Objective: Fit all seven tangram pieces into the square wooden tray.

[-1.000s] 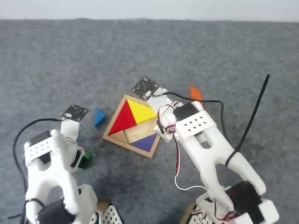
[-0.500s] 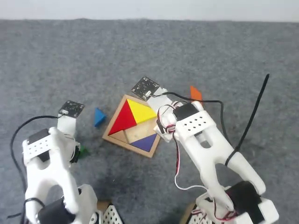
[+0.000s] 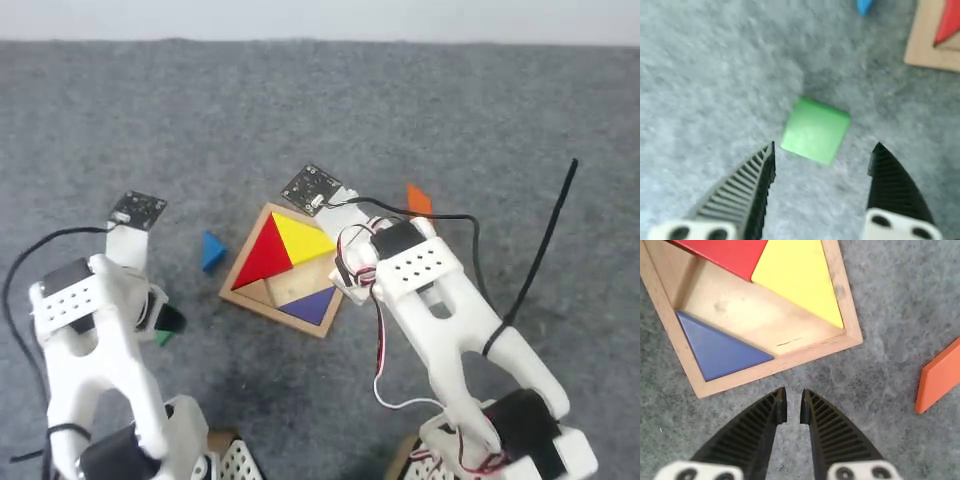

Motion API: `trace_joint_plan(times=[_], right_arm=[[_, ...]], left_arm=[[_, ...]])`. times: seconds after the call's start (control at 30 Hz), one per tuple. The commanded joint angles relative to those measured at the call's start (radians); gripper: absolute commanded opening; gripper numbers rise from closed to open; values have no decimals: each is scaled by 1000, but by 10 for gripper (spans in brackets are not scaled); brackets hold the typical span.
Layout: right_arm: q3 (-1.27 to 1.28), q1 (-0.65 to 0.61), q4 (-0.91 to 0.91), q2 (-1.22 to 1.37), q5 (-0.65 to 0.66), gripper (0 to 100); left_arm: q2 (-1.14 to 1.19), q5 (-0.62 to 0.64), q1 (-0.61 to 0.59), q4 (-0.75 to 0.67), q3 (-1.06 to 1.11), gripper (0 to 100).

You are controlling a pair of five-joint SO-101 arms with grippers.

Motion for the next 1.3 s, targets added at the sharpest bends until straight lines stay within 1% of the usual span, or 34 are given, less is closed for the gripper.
trace_joint_plan(times=[0.0, 0.13, 0.2, 0.27, 0.47, 0.8, 0.9, 0.97, 1.07, 1.1, 1.2, 1.27], right_arm=[[-3, 15, -4, -8, 5, 54], [-3, 15, -4, -7, 5, 54], [-3, 15, -4, -7, 5, 54], [-3, 15, -4, -8, 5, 54], [-3, 15, -4, -10, 5, 54], [-3, 15, -4, -10, 5, 54], [-3, 15, -4, -8, 5, 54], [-3, 15, -4, -7, 5, 54], [-3, 15, -4, -7, 5, 54], [-3, 15, -4, -7, 5, 54], [-3, 15, -4, -7, 5, 54], [-3, 16, -4, -8, 5, 54]], left_arm=[[20, 3, 9, -58, -2, 306], [121, -66, 6, -94, 31, 325], [187, -64, 5, -101, 12, 323], [253, -52, 2, -78, -41, 317], [354, -29, 25, -57, -102, 192], [356, -31, 32, -37, -104, 169], [356, -31, 32, -35, -102, 120], [356, -31, 32, 2, -107, 99], [330, -31, 31, 143, -128, 96], [308, -31, 25, 161, -137, 94], [227, -21, 11, 121, -130, 94], [175, 11, 9, 118, -116, 94]])
